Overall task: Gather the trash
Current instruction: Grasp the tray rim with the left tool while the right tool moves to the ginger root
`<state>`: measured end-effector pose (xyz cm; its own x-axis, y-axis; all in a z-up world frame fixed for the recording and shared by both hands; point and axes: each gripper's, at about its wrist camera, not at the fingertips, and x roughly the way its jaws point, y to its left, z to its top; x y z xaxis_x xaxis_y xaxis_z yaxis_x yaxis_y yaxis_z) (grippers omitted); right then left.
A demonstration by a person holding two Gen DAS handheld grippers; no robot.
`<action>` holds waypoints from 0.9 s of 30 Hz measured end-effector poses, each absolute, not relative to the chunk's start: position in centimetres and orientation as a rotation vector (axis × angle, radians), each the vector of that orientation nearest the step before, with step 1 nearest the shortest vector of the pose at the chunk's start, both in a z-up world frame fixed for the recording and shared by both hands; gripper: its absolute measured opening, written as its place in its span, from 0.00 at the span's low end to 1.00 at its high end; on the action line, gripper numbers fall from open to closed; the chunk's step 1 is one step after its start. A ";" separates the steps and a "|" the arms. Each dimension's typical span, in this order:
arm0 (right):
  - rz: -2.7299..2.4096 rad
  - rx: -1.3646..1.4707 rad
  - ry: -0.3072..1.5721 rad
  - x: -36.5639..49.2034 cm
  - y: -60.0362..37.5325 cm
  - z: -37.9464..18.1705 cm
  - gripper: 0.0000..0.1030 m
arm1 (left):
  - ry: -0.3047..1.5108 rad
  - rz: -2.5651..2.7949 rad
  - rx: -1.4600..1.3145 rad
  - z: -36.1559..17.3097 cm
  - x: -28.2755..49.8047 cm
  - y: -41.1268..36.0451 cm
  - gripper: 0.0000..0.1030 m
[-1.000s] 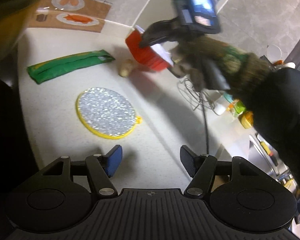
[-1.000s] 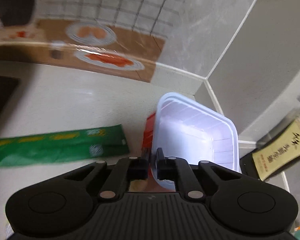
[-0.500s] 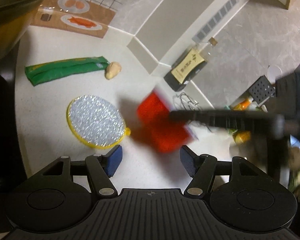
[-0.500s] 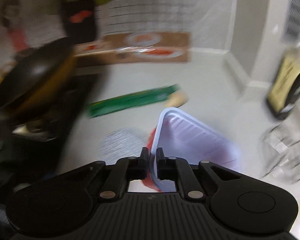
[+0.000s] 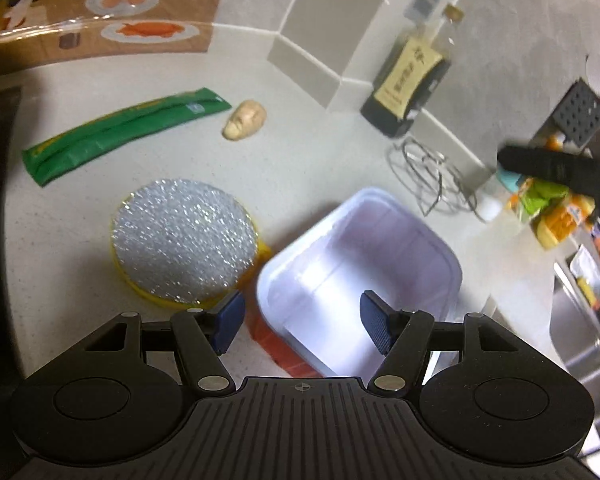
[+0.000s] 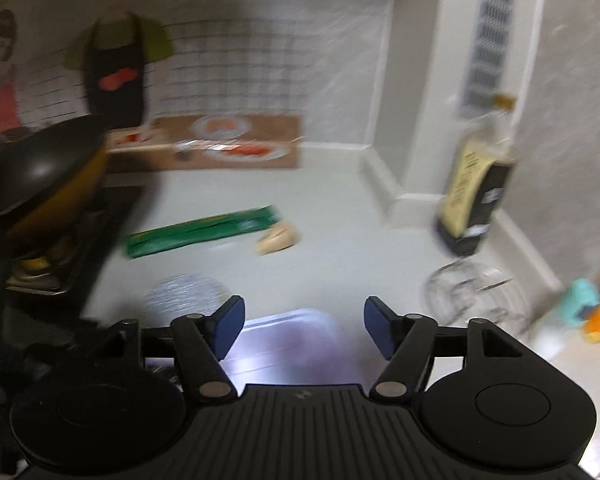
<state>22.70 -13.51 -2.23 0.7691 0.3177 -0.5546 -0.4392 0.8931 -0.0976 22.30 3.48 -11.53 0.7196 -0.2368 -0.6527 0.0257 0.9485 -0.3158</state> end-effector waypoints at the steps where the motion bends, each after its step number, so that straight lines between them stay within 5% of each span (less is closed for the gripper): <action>1: 0.387 -0.226 0.534 22.9 -13.7 -2.3 0.72 | 0.761 -0.149 -0.284 -11.6 22.3 3.4 0.67; 20: 0.279 -0.041 1.003 48.6 0.5 -10.8 0.73 | 0.761 -0.128 -0.294 -10.5 17.6 8.4 0.65; 24: 0.272 0.037 1.074 50.0 0.3 -12.3 0.63 | 0.743 -0.136 -0.341 -10.5 17.1 9.0 0.65; 27: 0.271 0.030 1.058 49.5 0.4 -12.4 0.39 | 0.753 -0.139 -0.346 -10.8 17.2 8.7 0.65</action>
